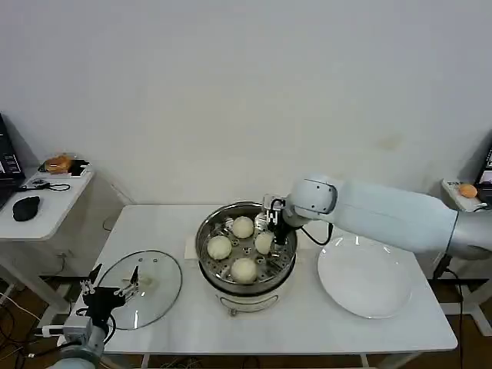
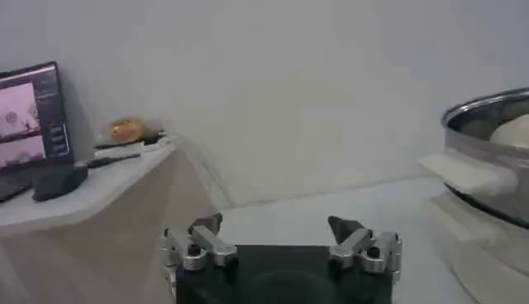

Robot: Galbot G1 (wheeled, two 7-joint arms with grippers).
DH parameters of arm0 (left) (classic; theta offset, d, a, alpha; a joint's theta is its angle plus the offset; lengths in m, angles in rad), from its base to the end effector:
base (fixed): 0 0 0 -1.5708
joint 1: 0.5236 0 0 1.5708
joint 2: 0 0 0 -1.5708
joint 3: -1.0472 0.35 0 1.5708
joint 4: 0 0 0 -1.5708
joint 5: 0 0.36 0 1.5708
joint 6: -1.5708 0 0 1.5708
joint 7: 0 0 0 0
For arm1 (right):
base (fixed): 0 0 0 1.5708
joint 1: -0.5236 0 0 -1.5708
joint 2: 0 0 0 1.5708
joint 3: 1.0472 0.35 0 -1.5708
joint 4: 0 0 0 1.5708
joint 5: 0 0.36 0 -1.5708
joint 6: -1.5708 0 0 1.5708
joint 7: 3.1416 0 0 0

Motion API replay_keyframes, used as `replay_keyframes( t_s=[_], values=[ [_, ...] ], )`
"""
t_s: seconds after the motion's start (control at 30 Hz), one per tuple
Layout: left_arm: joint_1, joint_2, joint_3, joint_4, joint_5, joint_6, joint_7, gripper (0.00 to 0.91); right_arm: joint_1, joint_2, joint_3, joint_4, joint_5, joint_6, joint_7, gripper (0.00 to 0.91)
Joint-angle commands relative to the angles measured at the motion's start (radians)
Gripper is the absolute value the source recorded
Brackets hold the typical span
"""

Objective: Take steamed baozi put them in steamer then cover it.

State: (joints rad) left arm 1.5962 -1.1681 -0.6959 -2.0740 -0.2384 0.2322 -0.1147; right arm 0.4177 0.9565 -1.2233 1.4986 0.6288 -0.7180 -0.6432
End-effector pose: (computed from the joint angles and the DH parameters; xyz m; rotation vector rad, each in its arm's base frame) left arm 0.1914 0.1189 -0.2825 0.1220 -2.8865 -0.3111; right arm 0.5015 0.0722 -0.1166 1.2609 -1.6622 1.1847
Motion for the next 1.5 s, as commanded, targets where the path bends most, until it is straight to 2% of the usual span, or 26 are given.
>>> replay_keyframes(
  t_s=[0.03,0.33,0.4,0.43,0.53,0.57,0.6,0.63,0.7,0.73,0.77,0.8,0.83,0.87,0.9,0.93,1.03,1.13,1.17,1.2,1.23,1.27,1.3,1.4,1.5],
  values=[
    [0.001,0.002,-0.001,-0.001,0.001,0.001,0.0,0.907,0.012,-0.037,0.045,0.043,0.004,0.0,0.002,0.907],
    [0.0,0.002,-0.001,-0.005,0.001,0.002,-0.001,0.907,0.02,-0.139,0.128,0.155,0.019,0.014,0.019,0.907],
    [-0.001,0.002,0.0,-0.003,0.002,0.001,-0.001,0.907,-0.023,-0.192,0.184,0.196,0.027,0.03,0.098,0.907],
    [0.0,0.001,0.0,-0.003,0.004,0.0,0.0,0.907,-0.036,-0.205,0.212,0.208,0.025,0.039,0.118,0.907],
    [0.0,0.0,0.002,-0.004,0.004,0.0,-0.001,0.907,-0.179,-0.292,0.343,0.269,0.043,0.089,0.273,0.907],
    [0.0,0.0,0.001,-0.005,0.004,-0.001,-0.001,0.907,-0.231,-0.318,0.396,0.295,0.06,0.113,0.352,0.907],
    [0.0,0.0,0.002,-0.005,0.004,-0.001,-0.001,0.907,-0.292,-0.337,0.458,0.313,0.048,0.149,0.392,0.907],
    [-0.001,0.0,0.001,-0.003,0.005,-0.002,-0.001,0.907,-0.423,-0.364,0.559,0.341,0.021,0.181,0.447,0.907],
    [-0.002,-0.001,0.0,0.0,0.005,-0.008,-0.001,0.907,-0.544,-0.383,0.711,0.375,-0.011,0.234,0.519,0.907],
    [-0.004,-0.004,-0.001,0.004,0.009,-0.018,-0.002,0.907,-0.718,-0.389,0.798,0.402,-0.038,0.266,0.551,0.907],
    [-0.005,-0.006,-0.003,0.007,0.012,-0.024,-0.001,0.907,-0.743,-0.388,0.872,0.41,-0.051,0.285,0.563,0.907],
    [-0.005,-0.009,-0.005,0.012,0.014,-0.029,0.0,0.907,-0.889,-0.371,0.97,0.423,-0.094,0.339,0.602,0.907],
    [-0.007,-0.01,-0.005,0.02,0.015,-0.034,0.002,0.907,-1.035,-0.342,1.123,0.431,-0.13,0.396,0.622,0.907],
    [-0.007,-0.013,-0.004,0.024,0.021,-0.04,0.003,0.907,-1.112,-0.312,1.225,0.434,-0.172,0.421,0.628,0.907],
    [-0.007,-0.014,-0.002,0.025,0.024,-0.044,0.003,0.907,-1.199,-0.293,1.267,0.433,-0.198,0.464,0.632,0.907],
    [-0.006,-0.015,0.001,0.03,0.026,-0.048,0.005,0.907,-1.295,-0.244,1.373,0.424,-0.228,0.514,0.643,0.907],
    [-0.009,-0.02,0.007,0.037,0.036,-0.057,0.007,0.907,-1.487,-0.131,1.578,0.402,-0.319,0.646,0.643,0.907],
    [-0.014,-0.025,0.011,0.044,0.052,-0.054,-0.011,0.907,-1.608,-0.032,1.7,0.39,-0.354,0.731,0.62,0.907],
    [-0.016,-0.028,0.015,0.046,0.061,-0.052,-0.015,0.907,-1.655,0.028,1.755,0.381,-0.366,0.773,0.601,0.907],
    [-0.016,-0.028,0.018,0.049,0.077,-0.053,-0.016,0.907,-1.675,0.054,1.772,0.38,-0.368,0.779,0.589,0.907],
    [-0.016,-0.028,0.022,0.055,0.094,-0.056,-0.016,0.907,-1.719,0.113,1.858,0.375,-0.37,0.797,0.564,0.907],
    [-0.016,-0.029,0.027,0.06,0.109,-0.056,-0.02,0.907,-1.733,0.149,1.887,0.37,-0.371,0.81,0.55,0.907],
    [-0.014,-0.028,0.035,0.063,0.138,-0.057,-0.03,0.907,-1.757,0.202,1.957,0.359,-0.362,0.815,0.502,0.907],
    [-0.007,-0.025,0.049,0.08,0.305,-0.102,-0.063,0.907,-1.801,0.291,2.064,0.32,-0.336,0.833,0.449,0.907],
    [0.011,-0.009,0.054,0.092,0.492,-0.123,-0.066,0.907,-1.86,0.331,2.112,0.334,-0.315,0.826,0.423,0.907]
  ],
)
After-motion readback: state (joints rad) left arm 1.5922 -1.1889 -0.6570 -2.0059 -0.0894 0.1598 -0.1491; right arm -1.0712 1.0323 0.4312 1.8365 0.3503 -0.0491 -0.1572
